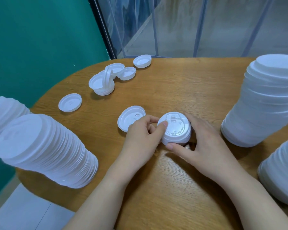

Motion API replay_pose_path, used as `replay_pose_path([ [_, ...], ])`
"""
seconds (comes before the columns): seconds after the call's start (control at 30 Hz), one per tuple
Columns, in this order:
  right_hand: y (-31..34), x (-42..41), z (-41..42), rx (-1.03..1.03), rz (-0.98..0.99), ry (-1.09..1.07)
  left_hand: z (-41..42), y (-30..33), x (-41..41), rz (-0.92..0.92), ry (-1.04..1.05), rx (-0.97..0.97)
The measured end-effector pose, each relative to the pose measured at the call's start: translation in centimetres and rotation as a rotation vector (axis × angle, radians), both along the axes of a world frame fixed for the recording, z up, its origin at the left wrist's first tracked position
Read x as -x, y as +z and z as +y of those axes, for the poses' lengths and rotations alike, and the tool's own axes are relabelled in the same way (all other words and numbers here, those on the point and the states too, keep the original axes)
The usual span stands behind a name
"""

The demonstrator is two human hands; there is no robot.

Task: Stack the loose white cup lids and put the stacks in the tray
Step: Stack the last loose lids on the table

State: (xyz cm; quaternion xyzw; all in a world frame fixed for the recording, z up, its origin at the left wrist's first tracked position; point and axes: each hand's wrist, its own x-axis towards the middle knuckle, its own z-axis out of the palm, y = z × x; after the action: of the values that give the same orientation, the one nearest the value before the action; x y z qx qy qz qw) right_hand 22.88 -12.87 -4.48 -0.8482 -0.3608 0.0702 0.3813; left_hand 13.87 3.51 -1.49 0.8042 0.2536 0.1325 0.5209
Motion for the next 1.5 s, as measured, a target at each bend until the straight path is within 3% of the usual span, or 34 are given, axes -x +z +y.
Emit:
replay_pose_path([
  [0.2,0.4,0.2,0.1,-0.025,-0.007,0.007,-0.4,0.0,0.3,0.001,0.012,-0.084],
  [0.27,0.4,0.2,0.1,-0.027,-0.004,0.007,-0.6,0.1,0.9,-0.015,0.03,-0.258],
  [0.4,0.5,0.3,0.1,-0.016,-0.012,0.005,0.2,0.6,2.0,-0.132,0.151,-0.79],
  [0.5,0.6,0.4,0.2,-0.02,-0.011,0.006,1.6,-0.4,2.4,0.021,0.129,-0.962],
  [0.57,0.7,0.4,0.2,-0.019,-0.012,0.007,2.2,-1.1,2.6,0.102,0.096,-0.973],
  [0.8,0.9,0.5,0.3,-0.014,-0.011,0.0,3.0,-1.2,2.6,0.103,0.135,-1.104],
  [1.0,0.9,0.4,0.2,-0.002,0.004,-0.002,3.2,-0.3,2.8,0.104,0.152,-1.054],
  [1.2,1.0,0.4,0.3,-0.003,0.009,-0.004,3.2,0.1,3.3,0.029,0.172,-0.869],
  [1.5,0.9,0.5,0.5,0.009,-0.001,-0.017,2.9,0.6,3.6,-0.226,0.21,-0.832],
])
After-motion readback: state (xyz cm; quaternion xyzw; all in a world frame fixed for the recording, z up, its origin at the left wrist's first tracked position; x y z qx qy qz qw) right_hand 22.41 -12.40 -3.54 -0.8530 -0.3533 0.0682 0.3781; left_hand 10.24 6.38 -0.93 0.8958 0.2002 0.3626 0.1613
